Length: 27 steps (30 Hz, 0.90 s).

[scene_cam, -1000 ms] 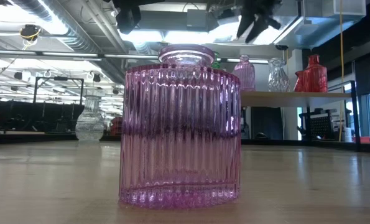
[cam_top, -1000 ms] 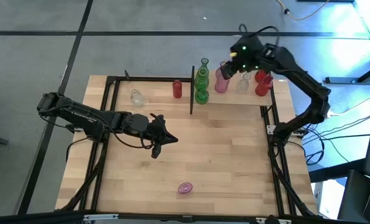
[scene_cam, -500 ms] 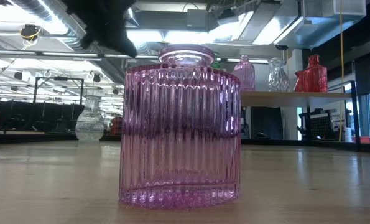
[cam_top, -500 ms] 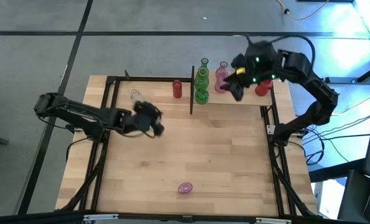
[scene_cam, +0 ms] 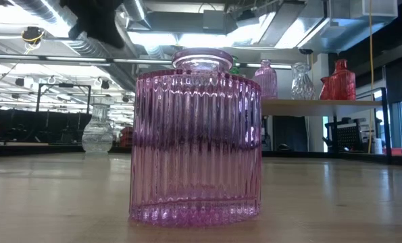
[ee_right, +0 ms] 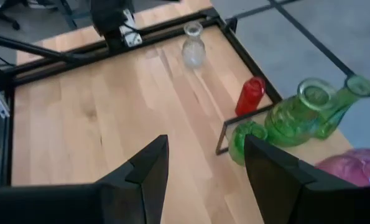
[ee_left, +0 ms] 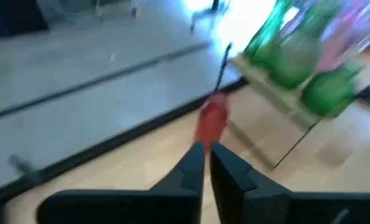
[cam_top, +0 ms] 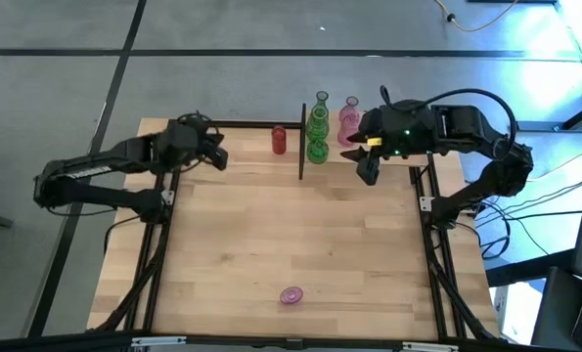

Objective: Sort vases onto shelf
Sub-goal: Put the transparent vase on the shelf aligned with the other transparent vases

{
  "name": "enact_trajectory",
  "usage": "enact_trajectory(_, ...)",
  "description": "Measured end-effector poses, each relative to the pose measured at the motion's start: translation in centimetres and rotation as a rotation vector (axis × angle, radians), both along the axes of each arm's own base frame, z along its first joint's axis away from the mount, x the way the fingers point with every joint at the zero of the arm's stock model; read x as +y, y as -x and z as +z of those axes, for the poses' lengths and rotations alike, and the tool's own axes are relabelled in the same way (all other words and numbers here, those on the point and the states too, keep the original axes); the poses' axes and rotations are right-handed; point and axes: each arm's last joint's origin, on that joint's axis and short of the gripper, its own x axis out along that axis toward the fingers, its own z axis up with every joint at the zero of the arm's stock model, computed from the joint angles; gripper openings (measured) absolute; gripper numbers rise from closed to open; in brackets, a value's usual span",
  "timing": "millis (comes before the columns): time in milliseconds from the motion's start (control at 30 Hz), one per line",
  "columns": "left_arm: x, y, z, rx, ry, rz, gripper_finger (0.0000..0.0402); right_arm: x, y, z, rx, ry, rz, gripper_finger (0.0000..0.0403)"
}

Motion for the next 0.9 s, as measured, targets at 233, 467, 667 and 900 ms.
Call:
enact_trajectory(233,4.5,0.4,-0.9,0.133,0.118,0.148,0.0106,0.0,-1.0,-0.1,-0.053,0.026,0.022,0.0188)
enact_trajectory(467,9.5,1.1,-2.8,0.194,0.345,0.226,0.0130,0.1,-1.7,-1.7,0.000,0.005,0.034,0.0189)
enact_trajectory(667,12.1,1.7,-4.6,0.205,0.481,0.237,0.0124,0.1,-2.0,-2.5,0.020,-0.047,0.035,0.0188)
enact_trajectory(900,11.8,2.8,-5.6,0.325,0.596,0.252,0.0124,0.1,-1.9,-2.5,0.016,-0.051,0.029,0.0188)
